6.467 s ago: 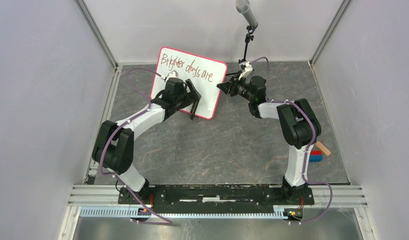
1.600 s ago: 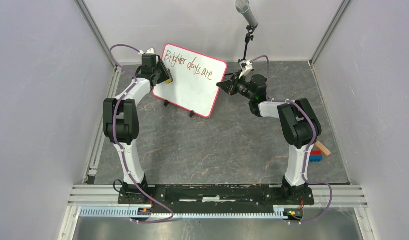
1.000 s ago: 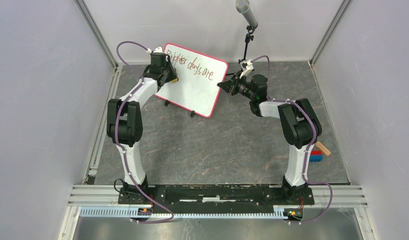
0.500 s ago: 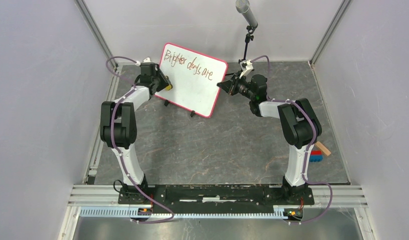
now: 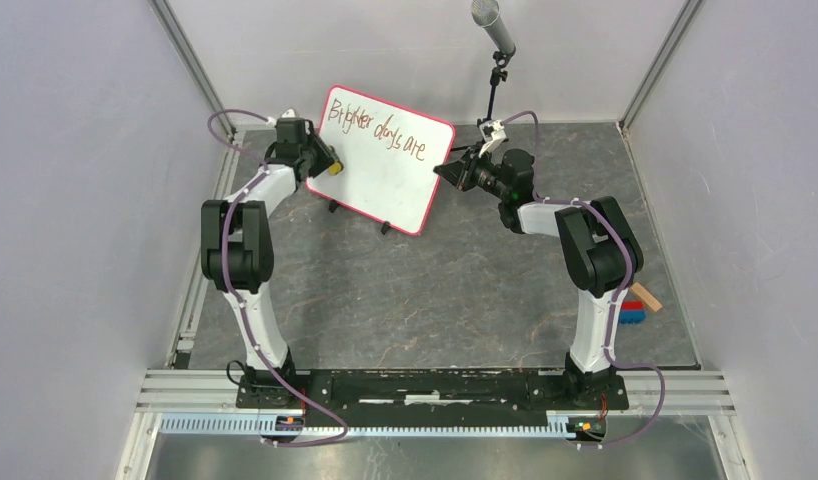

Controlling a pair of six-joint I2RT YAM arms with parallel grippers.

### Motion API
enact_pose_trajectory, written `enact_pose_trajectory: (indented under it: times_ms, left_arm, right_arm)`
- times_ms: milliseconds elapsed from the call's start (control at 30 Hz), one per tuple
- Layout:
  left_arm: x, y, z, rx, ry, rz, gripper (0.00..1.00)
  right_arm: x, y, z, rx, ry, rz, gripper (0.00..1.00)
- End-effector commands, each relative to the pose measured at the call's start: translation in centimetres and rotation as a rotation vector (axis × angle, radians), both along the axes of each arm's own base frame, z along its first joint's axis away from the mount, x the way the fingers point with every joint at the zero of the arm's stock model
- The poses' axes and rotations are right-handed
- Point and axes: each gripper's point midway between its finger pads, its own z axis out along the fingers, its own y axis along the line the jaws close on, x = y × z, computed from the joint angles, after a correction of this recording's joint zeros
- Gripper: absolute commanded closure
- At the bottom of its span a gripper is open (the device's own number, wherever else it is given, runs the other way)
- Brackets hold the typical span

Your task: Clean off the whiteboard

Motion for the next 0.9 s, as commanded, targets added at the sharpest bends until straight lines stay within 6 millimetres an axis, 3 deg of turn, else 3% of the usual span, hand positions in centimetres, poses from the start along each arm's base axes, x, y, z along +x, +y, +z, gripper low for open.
enact_pose_trajectory:
  times_ms: [0,200,300,467,600,667,767,867]
  left_arm:
    - [3.6,-5.1,6.2,-0.110,-0.154,-0.103,0.70]
    - [4.7,-9.0,8.0,-0.139,-0.196,-0.170,0.70]
    - [4.5,-9.7,8.1,-0.138,-0.198,-0.186,0.70]
    - [3.2,-7.6,5.8,-0.055,-0.157,-0.142,0.70]
    - [1.1,-4.8,1.7,-0.051,-0.069,-0.059,0.70]
    - [0.8,-4.0,1.0,-0.058,-0.069,-0.033,0.70]
    - [0.3,-4.5,0.8,-0.045,-0.063,-0.048,0.70]
    - [0.3,-6.2,2.6,0.012,-0.101,-0.079,0.70]
  right_arm:
    - [0.0,1.1,1.6,-0.017,-0.094,0.048,1.00]
    - [0.0,1.1,1.7,-0.017,-0.096,0.050,1.00]
    - [0.0,1.1,1.6,-0.019,-0.096,0.050,1.00]
    - [0.0,1.1,1.7,-0.018,-0.097,0.051,1.00]
    - [0.0,1.2,1.7,-0.017,-0.096,0.053,1.00]
    - [0.0,1.2,1.6,-0.018,-0.094,0.053,1.00]
    - [0.0,1.2,1.6,-0.017,-0.094,0.055,1.00]
    - [0.0,1.2,1.7,-0.017,-0.097,0.055,1.00]
